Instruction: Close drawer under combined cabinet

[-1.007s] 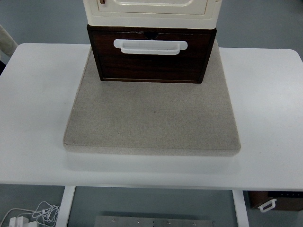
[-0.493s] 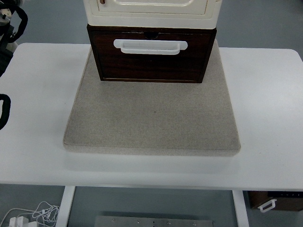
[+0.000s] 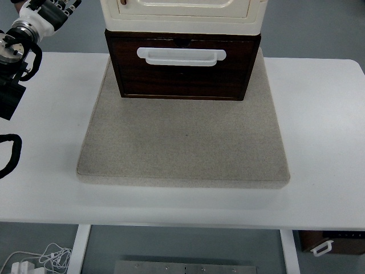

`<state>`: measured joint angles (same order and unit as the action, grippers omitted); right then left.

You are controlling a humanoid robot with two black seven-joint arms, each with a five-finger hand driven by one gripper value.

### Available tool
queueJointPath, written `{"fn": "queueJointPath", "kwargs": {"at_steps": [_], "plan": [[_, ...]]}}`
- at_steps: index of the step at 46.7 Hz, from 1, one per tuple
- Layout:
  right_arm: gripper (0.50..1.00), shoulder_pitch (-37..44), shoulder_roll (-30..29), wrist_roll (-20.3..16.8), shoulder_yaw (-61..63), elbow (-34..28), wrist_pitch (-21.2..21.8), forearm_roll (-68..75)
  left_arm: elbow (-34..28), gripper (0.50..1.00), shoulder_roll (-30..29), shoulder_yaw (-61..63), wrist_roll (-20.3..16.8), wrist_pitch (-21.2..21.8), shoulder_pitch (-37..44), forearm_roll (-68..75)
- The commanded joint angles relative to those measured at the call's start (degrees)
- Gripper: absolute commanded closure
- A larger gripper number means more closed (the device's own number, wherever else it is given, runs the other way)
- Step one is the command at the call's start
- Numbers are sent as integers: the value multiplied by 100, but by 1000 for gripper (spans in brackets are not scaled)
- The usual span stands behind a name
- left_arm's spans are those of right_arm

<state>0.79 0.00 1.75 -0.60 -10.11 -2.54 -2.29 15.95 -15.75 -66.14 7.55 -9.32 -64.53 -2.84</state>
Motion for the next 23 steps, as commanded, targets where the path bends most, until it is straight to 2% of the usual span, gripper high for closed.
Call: {"fn": "queueJointPath", "kwargs": {"at_steps": [1,23], "plan": [[548,0,0,0,8,0,-1,1,-4,500,28,4,1,1,98,-200],[548,0,0,0,52,-9,-1,9,-5,500,318,-4,-34,10,239,-261]]}}
